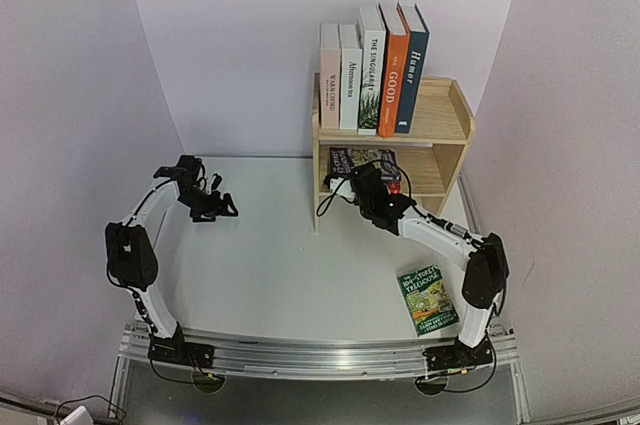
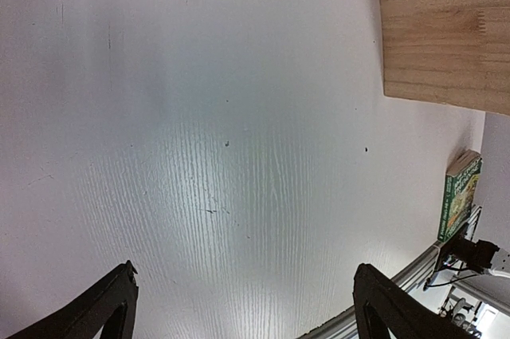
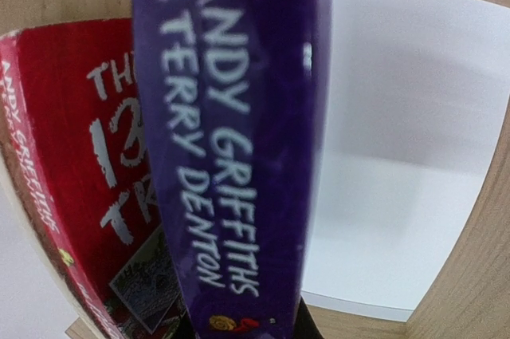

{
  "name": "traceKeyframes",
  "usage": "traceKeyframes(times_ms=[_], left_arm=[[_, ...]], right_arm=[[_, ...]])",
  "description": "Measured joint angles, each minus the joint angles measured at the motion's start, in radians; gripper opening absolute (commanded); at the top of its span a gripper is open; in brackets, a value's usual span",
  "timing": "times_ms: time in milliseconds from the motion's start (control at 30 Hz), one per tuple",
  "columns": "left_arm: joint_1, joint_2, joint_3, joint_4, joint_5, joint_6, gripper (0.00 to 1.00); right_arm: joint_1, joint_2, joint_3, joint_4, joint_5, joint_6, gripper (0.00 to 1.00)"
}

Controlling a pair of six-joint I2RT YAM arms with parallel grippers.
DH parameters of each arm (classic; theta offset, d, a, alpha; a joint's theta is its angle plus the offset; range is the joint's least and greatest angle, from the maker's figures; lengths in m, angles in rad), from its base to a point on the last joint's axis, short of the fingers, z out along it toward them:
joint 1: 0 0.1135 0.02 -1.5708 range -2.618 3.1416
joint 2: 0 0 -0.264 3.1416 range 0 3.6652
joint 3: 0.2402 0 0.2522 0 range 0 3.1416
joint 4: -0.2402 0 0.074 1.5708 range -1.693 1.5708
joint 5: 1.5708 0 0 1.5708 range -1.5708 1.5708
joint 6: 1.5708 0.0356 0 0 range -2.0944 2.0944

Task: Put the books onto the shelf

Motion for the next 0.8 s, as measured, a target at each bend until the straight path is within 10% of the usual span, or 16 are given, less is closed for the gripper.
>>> traceKeyframes(times_ms=[367,667,800], left_arm=[[0.0,0.001,-0.023,0.0,0.0,0.001,0.94],[0.0,0.002,-0.024,0.0,0.0,0.002,0.93],[0.0,0.002,-0.024,-0.001,0.0,0.003,0.93]], right_arm=[[0.0,-0.008,-0.051,0.044,0.0,-0.001,0.0],[0.0,-0.019,-0.058,0.049,0.01,0.005,0.6],[0.0,-0.035,-0.058,0.054,0.015,0.0,0.64]])
